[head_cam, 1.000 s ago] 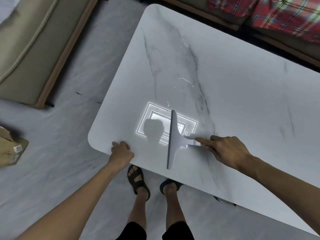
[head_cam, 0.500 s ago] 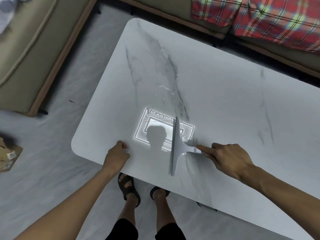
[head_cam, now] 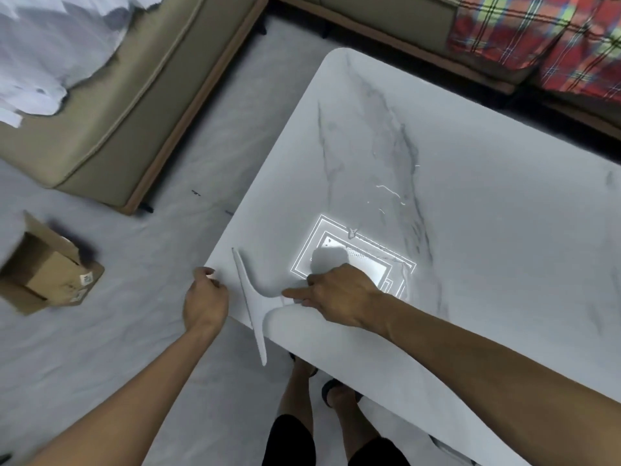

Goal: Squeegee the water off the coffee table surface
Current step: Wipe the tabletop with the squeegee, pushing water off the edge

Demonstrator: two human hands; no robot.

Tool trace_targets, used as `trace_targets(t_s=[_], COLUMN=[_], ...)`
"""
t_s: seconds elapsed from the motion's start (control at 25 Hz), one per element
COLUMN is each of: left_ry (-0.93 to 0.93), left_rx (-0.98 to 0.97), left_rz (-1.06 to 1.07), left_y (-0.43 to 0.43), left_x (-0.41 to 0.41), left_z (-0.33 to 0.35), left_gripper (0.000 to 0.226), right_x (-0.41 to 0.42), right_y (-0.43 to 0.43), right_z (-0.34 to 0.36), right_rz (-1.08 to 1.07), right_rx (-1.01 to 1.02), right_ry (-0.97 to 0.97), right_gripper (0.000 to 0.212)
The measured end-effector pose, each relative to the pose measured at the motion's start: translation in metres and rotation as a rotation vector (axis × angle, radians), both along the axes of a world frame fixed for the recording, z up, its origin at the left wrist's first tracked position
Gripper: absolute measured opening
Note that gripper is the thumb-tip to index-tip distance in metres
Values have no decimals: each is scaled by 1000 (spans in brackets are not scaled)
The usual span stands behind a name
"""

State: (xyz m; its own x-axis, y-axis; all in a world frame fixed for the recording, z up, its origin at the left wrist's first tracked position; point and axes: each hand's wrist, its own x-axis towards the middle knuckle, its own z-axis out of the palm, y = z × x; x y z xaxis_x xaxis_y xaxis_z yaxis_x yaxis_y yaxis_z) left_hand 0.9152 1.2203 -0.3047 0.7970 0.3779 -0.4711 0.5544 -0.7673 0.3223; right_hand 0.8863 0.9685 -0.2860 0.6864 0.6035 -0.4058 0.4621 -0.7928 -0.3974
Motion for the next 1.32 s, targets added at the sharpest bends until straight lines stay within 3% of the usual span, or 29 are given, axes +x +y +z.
trace_targets(t_s=[0.16, 0.4, 0.6, 0.96, 1.12, 1.32], left_ry=[73, 170, 239, 274, 235, 219], left_rx=[-45, -164, -224, -234, -232, -171], left_rz=[0, -196, -361, -549, -568, -711], left_y=[25, -6, -61, -155, -186, -220], left_x=[25, 63, 85, 77, 81, 94], left_z=[-12, -30, -36, -33, -35, -57], left_gripper=[45, 52, 55, 47, 48, 61], right_x=[36, 63, 15, -79, -18, 144], right_y=[50, -25, -127, -221, -242, -273], right_z=[-24, -28, -6, 51, 60, 23], right_rz=[30, -271, -574, -804, -1016, -1181], right_rx=[-15, -38, -99, -326, -149, 58], right_ry=[27, -41, -70, 83, 79, 5], right_gripper=[42, 38, 42, 37, 39, 26])
